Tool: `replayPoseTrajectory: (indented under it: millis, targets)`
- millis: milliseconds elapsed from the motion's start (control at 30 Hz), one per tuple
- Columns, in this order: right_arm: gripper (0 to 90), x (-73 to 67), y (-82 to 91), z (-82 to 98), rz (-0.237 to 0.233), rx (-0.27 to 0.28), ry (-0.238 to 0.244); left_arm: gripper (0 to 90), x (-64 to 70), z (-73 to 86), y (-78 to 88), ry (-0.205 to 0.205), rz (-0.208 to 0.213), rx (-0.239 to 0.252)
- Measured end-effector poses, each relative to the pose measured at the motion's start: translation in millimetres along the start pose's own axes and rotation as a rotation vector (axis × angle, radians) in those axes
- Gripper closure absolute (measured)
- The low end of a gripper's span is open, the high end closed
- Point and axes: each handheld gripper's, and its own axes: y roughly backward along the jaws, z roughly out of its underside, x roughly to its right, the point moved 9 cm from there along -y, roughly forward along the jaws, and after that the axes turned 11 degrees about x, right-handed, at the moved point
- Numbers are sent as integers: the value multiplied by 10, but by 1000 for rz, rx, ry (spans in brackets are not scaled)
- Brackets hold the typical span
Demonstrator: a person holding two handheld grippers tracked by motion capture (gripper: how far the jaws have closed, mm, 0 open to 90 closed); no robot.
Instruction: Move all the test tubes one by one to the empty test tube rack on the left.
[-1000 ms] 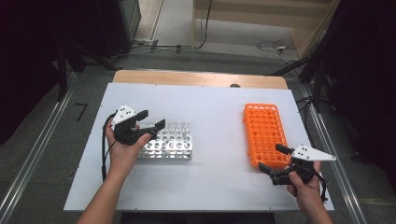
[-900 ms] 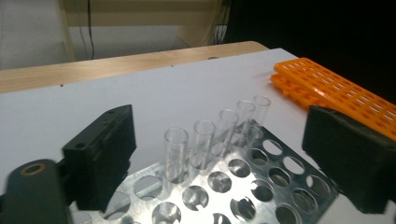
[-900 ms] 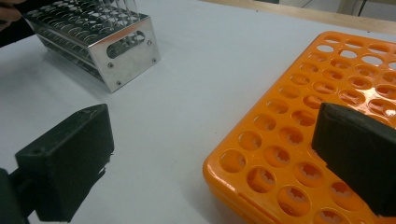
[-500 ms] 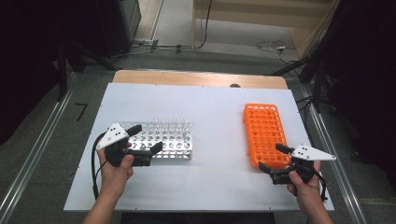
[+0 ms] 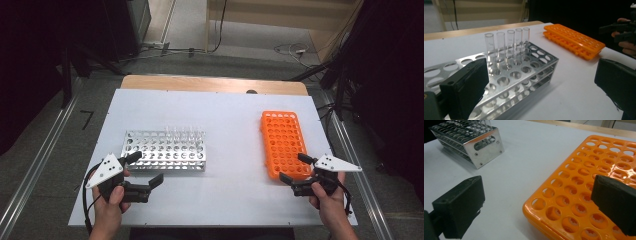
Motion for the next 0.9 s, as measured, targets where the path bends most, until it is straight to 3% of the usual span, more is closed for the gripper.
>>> replayPoseTrajectory:
  millis: [400,900]
  targets:
    - [0,106,33,29,19,9,-10,0,-160,81,125,24,-29,12]
    - [0,122,33,42,24,9,-6,0,-180,105,119,26,-33,8]
